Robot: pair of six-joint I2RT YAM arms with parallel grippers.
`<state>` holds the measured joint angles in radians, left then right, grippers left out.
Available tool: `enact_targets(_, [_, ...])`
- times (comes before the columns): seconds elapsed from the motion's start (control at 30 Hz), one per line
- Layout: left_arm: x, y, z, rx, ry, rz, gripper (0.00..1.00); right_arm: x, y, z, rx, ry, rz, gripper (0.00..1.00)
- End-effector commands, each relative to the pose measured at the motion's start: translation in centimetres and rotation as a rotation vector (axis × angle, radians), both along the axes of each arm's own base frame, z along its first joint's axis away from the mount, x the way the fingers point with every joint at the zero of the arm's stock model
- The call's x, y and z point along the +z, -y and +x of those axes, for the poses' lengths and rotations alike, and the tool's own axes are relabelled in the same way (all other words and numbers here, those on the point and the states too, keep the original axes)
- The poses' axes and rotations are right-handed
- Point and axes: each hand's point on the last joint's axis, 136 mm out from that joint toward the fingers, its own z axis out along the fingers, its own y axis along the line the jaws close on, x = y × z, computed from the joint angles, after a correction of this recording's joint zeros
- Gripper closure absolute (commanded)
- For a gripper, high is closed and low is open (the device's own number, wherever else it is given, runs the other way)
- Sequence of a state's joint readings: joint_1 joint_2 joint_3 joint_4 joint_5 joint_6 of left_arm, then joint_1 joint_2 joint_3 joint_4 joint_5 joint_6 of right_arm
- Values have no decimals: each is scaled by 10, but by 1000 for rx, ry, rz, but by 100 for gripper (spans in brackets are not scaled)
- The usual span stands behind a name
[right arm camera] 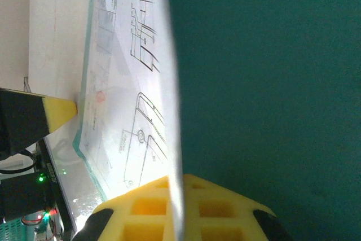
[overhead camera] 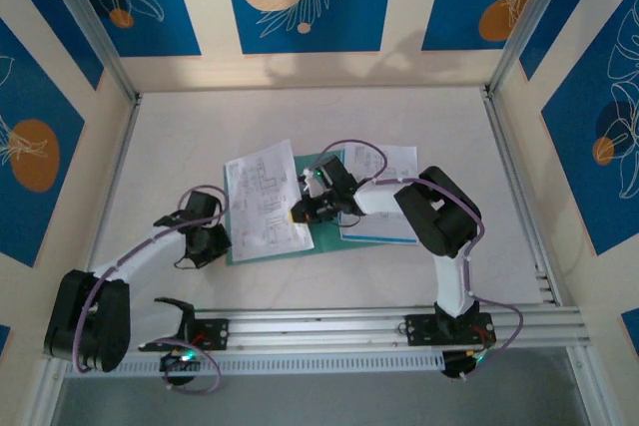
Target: Put the files into the folder
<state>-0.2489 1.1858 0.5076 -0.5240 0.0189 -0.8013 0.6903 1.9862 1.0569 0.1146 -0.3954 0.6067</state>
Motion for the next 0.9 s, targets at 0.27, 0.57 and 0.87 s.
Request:
enact_targets(0.27, [-6,-1,-4,4,-15,-14,100,9,-11,-10,-1,0,7,100])
enact_targets(0.57, [-5,0,-3,1,-12,-19,100,1,-14,-15,8,-17,-12,100])
enact_targets(0.87, [-6,1,-4,4,-10,-24,100,4,-7,-3,-56,-20,-34,100])
